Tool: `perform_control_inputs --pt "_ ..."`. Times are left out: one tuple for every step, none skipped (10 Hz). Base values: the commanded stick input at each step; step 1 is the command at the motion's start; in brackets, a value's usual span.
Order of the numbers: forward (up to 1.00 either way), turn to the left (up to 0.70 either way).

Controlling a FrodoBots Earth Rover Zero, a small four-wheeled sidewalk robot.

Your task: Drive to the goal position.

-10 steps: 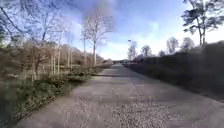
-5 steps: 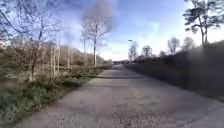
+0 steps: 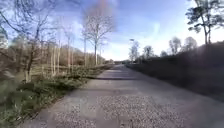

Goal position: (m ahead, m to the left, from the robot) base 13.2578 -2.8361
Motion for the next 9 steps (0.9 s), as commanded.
perform_control_inputs --pt "1.0 0.0" --pt "1.0 0.0" --pt "1.0 0.0" --pt "1.0 0.0" --pt "1.0 0.0" --pt "1.0 0.0" --pt "1.0 0.0" --pt "1.0 0.0" --pt "1.0 0.0"
